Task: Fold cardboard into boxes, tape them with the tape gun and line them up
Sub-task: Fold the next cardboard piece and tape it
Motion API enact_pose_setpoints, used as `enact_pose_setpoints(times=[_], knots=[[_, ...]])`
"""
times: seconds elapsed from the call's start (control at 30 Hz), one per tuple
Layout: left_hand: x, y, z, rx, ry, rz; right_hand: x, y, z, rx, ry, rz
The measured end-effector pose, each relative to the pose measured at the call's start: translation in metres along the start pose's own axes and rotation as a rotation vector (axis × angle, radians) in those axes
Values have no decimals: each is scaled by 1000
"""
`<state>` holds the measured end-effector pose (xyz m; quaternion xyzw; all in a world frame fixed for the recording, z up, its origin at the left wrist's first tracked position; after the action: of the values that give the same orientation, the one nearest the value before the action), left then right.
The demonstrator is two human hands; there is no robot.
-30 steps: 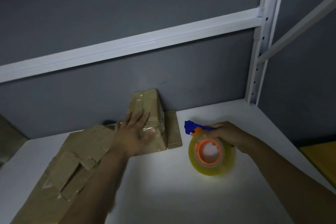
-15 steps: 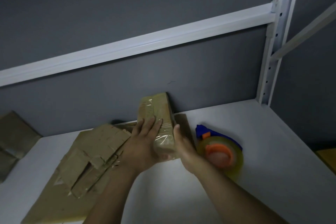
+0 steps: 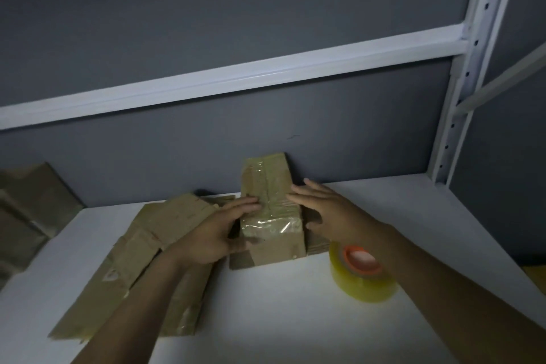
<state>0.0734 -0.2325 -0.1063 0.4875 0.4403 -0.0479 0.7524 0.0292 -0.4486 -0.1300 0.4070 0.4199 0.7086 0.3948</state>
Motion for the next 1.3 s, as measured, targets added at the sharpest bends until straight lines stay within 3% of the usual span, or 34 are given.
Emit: enact_pose_setpoints(times=[0.13,0.33,0.5,0.6,0.77,1.03,1.13,1.3], knots=[[8,14,-3,-64,-113,11,8,11,11,65,82,-132],[22,9,2,-233,-186,-11,12,10,12,111,64,-66],[17,0,4,-390,-157,49,20,1,13,-37,-8,-102],[13,-7,5,-404,-145,149,24,-8,12,-88,-34,-87],[15,-4,2,-401,-163,85,23,3,12,25,-38,22],[12,-15,9,-598,-114,101,38,-20,26,-281,-191,-128],[16,-16,5,-581,-136,72,39,-25,17,-313,-132,-61],[22,-4,2,-395,-185,-71,26,-15,10,-215,-31,62]])
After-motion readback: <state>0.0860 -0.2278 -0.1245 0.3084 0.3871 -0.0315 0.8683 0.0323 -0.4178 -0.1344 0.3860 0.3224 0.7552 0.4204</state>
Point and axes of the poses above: each hand's wrist, its own z-axis towards the middle knuckle, its own y-axis out of the back of the hand, x = y × z, the point moved 6 cm from there along z, towards the middle knuckle, and after that the axes turned 12 degrees about -z, right-handed, at the moved point
